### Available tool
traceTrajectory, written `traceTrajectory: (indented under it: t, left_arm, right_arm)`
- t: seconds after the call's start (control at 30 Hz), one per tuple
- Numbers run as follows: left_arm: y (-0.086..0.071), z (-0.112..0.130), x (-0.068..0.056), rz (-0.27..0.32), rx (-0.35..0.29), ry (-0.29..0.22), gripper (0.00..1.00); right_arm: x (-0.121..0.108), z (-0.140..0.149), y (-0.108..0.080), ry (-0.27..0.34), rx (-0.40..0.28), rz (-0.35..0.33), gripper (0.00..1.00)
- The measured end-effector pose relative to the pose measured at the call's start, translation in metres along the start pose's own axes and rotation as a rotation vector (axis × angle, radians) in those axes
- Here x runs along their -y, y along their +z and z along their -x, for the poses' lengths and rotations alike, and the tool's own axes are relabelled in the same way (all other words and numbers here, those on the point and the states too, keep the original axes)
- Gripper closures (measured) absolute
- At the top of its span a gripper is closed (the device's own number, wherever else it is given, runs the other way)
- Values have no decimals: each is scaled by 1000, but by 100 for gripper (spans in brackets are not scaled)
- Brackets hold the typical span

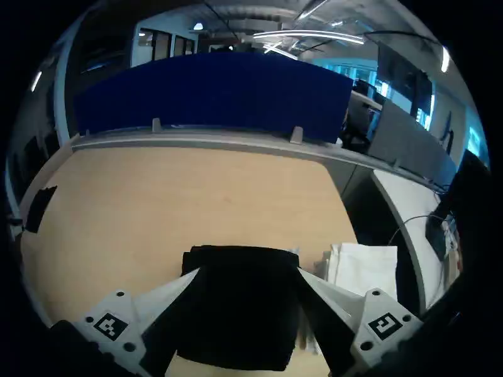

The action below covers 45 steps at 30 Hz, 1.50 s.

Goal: Fold towel

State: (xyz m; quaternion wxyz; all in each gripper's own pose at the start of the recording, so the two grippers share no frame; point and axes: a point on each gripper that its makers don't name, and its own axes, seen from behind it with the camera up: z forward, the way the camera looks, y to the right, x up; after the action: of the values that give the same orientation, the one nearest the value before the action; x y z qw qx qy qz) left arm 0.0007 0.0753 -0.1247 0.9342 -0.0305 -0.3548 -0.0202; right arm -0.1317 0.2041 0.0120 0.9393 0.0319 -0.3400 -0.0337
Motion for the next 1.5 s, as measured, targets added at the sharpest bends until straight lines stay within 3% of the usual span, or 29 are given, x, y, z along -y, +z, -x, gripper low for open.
traceTrajectory:
  t: [0.2, 0.5, 0.8, 1.0, 1.2, 1.5]
  left_arm:
    - [1, -2, -3, 11, -3, 10, 7]
    - [1, -6, -5, 31, -12, 26, 7]
    - [2, -10, -7, 48, -33, 33, 7]
    - [-1, -15, -5, 56, -63, 21, 7]
    - [-7, -35, -1, 51, -151, 6, 7]
    - [-17, -92, 6, 41, -343, -14, 7]
  right_arm:
    - [7, -15, -23, 67, -140, 14, 0]
    - [4, -29, -59, 139, -327, 102, 0]
    - [6, -57, -86, 125, -482, 157, 0]
    - [19, -79, -102, 107, -552, 172, 0]
    - [49, -98, -112, 109, -609, 156, 0]
    - [95, -109, -119, 80, -624, 120, 0]
